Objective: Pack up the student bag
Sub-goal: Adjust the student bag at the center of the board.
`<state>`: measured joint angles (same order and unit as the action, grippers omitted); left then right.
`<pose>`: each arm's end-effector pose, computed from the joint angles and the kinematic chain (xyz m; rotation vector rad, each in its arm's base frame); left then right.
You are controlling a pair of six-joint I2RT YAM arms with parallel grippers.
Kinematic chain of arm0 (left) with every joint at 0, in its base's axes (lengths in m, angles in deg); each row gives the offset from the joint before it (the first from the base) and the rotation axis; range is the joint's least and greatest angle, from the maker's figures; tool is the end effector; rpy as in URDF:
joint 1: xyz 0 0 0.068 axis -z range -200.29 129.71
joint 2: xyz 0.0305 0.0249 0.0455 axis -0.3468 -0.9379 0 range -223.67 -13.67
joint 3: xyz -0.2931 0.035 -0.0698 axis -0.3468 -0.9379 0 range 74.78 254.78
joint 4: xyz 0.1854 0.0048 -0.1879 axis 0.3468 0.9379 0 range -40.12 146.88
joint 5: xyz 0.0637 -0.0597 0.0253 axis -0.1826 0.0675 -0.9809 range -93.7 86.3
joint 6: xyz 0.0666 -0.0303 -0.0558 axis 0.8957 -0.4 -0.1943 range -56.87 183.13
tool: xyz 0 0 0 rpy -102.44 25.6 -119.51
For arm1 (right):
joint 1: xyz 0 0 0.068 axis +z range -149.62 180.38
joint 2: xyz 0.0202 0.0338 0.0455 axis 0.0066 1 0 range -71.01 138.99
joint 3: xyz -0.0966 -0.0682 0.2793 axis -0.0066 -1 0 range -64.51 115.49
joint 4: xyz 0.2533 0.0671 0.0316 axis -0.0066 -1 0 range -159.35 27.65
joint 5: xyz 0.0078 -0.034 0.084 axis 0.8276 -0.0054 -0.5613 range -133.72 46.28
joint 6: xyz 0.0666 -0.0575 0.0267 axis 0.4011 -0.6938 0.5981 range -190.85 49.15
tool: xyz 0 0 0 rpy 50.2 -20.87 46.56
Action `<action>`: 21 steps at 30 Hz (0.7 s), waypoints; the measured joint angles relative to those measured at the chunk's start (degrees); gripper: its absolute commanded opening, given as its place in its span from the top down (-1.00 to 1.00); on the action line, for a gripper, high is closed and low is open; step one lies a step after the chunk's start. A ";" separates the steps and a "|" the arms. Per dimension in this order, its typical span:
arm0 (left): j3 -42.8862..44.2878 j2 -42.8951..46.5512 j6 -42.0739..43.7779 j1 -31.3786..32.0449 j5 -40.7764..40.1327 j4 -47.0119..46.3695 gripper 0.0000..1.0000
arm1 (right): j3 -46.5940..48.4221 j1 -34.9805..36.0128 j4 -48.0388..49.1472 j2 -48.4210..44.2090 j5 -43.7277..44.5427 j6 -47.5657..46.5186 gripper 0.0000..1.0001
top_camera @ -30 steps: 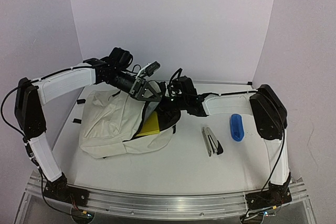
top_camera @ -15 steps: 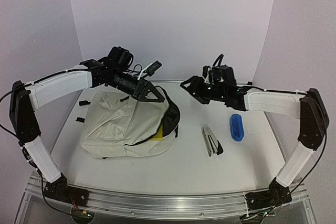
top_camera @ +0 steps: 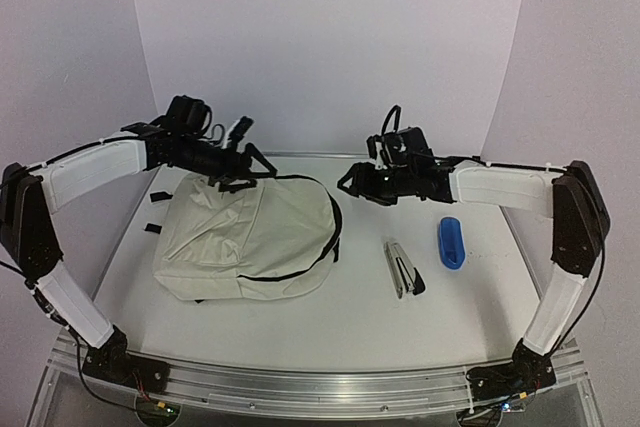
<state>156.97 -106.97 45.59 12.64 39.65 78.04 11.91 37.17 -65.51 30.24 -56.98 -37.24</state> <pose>0.3010 -0.2625 0.3347 0.7455 2.2454 -1.3059 0.3602 0.2930 0.2813 -0.2140 2.1884 0.9684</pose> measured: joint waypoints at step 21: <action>-15.91 15.23 -14.73 -24.37 -18.97 9.44 -0.99 | 7.48 1.51 -4.33 14.03 -6.58 -3.76 1.00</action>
<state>141.06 -91.74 30.86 -11.73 20.68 87.48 19.39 38.68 -69.84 44.27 -63.56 -41.00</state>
